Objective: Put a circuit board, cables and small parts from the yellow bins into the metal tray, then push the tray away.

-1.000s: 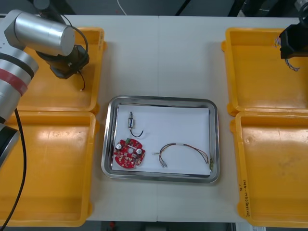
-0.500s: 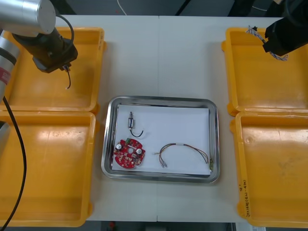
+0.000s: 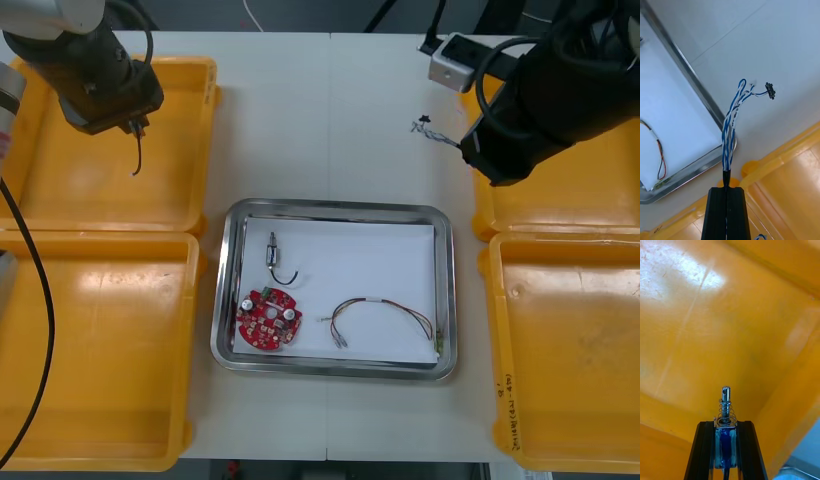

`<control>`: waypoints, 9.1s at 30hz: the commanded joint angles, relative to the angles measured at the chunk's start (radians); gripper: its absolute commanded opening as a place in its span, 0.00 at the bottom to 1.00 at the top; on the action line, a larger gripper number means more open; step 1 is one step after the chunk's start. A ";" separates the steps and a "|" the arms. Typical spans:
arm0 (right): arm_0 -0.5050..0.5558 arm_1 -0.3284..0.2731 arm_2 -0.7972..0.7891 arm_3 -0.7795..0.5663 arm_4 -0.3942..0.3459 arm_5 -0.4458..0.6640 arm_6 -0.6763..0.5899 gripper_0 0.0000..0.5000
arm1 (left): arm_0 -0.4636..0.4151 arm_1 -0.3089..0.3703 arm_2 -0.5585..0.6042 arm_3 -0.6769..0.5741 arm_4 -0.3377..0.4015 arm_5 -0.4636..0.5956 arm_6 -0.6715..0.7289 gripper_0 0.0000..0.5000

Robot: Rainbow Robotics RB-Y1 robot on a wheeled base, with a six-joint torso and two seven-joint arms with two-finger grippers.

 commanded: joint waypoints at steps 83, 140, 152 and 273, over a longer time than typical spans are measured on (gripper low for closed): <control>-0.130 0.112 0.679 0.375 0.120 -0.404 0.272 1.00 | 0.087 0.030 -0.069 -0.372 0.136 0.066 -0.065 0.00; 0.461 -0.150 -0.550 -0.177 0.026 0.003 -0.288 1.00 | 0.230 -0.147 -0.373 -0.599 -0.012 -0.057 0.334 0.00; 0.618 -0.149 -0.698 -0.169 0.039 0.003 -0.309 1.00 | 0.297 -0.168 -0.515 -0.598 -0.080 -0.140 0.363 0.00; 0.067 -0.161 0.234 -0.405 -0.191 0.003 -0.377 1.00 | 0.583 0.300 0.364 -0.832 0.434 0.215 -0.214 1.00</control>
